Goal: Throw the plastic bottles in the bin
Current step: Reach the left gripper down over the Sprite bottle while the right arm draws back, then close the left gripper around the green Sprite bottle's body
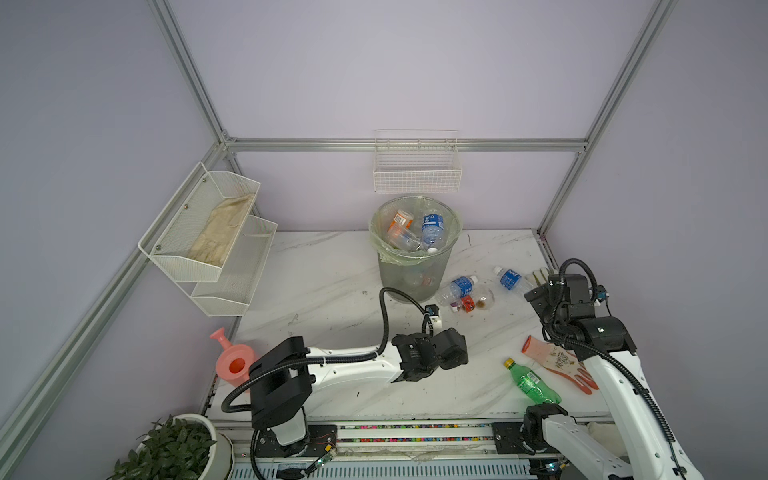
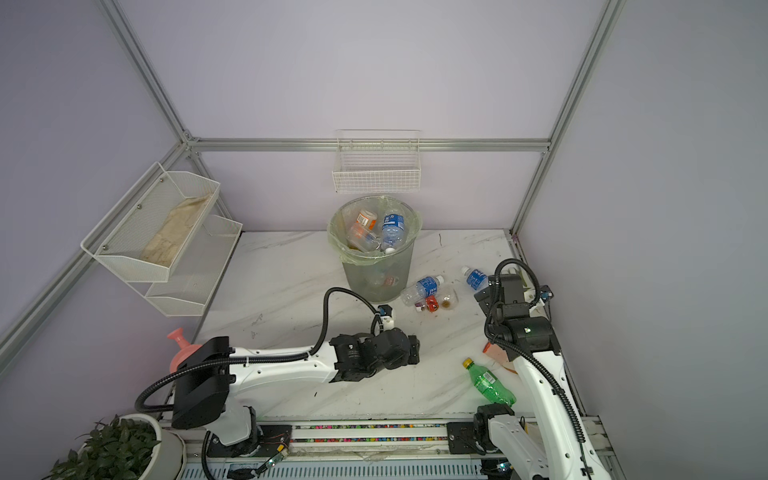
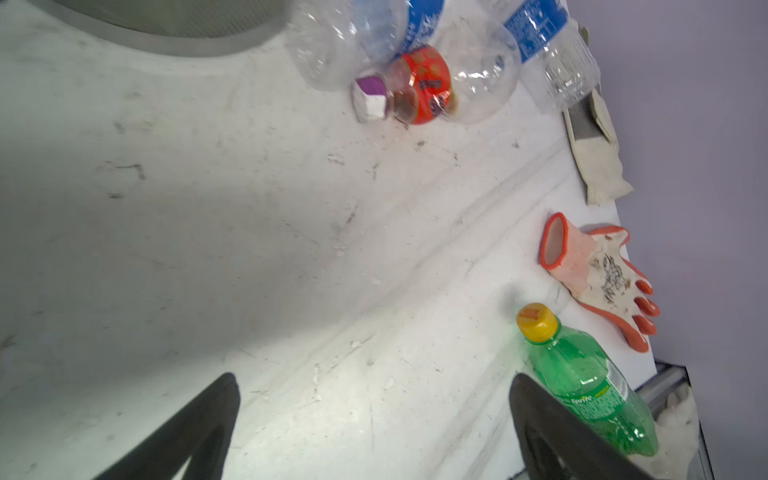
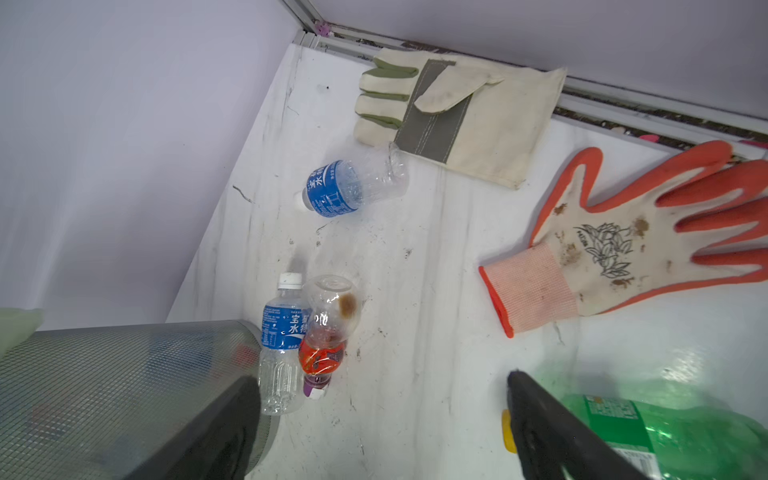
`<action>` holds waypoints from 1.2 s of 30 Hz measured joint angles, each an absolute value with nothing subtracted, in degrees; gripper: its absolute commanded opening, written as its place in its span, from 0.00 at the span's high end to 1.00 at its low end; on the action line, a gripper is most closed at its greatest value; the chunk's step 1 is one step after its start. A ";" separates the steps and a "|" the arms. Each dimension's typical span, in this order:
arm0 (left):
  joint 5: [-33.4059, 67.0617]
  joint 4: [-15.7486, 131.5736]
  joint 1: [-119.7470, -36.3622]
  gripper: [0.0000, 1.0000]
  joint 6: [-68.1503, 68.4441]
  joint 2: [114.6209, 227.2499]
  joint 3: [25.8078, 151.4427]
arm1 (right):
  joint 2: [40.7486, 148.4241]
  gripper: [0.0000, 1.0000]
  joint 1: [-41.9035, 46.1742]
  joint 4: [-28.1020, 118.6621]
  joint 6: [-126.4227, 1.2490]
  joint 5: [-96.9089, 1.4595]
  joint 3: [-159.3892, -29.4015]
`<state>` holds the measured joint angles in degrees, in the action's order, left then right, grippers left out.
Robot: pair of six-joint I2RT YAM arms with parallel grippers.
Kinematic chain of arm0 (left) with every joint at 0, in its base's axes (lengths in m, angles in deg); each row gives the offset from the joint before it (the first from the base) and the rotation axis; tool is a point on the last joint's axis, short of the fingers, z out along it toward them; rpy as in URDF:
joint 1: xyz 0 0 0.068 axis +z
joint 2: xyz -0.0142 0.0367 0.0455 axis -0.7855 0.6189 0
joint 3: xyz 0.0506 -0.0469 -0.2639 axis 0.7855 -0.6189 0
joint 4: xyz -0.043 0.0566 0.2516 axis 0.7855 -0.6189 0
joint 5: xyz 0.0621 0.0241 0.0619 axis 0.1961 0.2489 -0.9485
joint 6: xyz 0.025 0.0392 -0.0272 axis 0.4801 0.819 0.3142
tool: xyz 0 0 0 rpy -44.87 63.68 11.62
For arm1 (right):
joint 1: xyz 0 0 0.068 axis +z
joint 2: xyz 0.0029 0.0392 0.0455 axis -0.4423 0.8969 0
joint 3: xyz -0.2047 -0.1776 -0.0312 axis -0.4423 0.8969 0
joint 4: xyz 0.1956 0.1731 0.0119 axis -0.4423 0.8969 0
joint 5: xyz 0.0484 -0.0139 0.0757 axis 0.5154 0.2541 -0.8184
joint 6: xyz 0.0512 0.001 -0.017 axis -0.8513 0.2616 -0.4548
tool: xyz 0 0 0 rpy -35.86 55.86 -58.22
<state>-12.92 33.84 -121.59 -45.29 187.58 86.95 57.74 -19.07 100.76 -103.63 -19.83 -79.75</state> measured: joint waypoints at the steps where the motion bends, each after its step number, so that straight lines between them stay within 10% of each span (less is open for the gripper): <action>1: -11.37 33.88 -121.63 0.00 -44.44 189.37 89.35 | 57.66 0.05 -19.07 102.42 -103.32 -19.10 -81.44; 11: -1.80 31.61 -124.84 0.00 -42.45 208.16 112.92 | 53.57 0.03 -19.07 111.08 -99.30 -14.73 -99.86; 36: 7.16 24.37 -126.92 0.00 -49.72 225.85 133.85 | 51.43 0.03 -19.07 114.47 -98.51 -18.65 -99.20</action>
